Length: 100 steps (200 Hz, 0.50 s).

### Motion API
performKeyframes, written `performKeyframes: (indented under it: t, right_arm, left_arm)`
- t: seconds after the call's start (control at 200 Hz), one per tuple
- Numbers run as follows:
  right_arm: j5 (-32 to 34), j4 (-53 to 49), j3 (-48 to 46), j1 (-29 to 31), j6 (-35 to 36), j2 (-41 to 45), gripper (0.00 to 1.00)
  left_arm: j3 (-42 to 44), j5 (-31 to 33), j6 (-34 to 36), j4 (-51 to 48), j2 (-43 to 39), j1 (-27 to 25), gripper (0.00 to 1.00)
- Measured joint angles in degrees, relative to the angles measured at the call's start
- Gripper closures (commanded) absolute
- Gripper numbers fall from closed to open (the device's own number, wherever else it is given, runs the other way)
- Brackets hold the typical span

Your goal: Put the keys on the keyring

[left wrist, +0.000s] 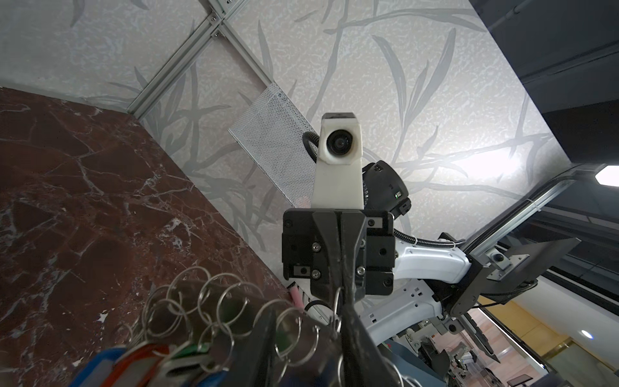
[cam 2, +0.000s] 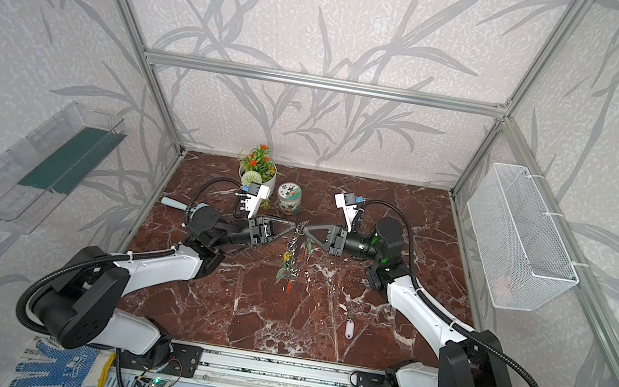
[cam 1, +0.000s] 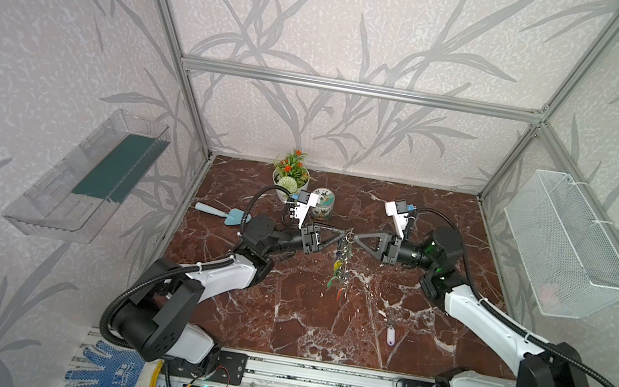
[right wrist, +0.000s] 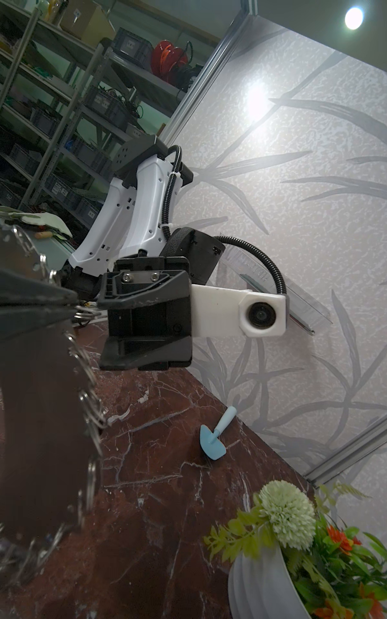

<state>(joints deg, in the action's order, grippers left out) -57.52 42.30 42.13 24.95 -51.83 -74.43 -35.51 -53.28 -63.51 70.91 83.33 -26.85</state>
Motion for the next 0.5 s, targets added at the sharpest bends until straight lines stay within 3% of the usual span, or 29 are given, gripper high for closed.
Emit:
performKeyframes:
  t: [0.17,0.5]
  right_arm:
    - [0.0,0.0,0.0,0.0,-0.2,0.0,1.0]
    - [0.0,0.1,0.0,0.0,-0.2,0.0,1.0]
  left_arm:
    - [0.0,-1.0,-2.0,3.7,1.0,-1.0,0.69]
    - [0.0,-1.4,0.5,0.4,-0.9,-2.2,0.77]
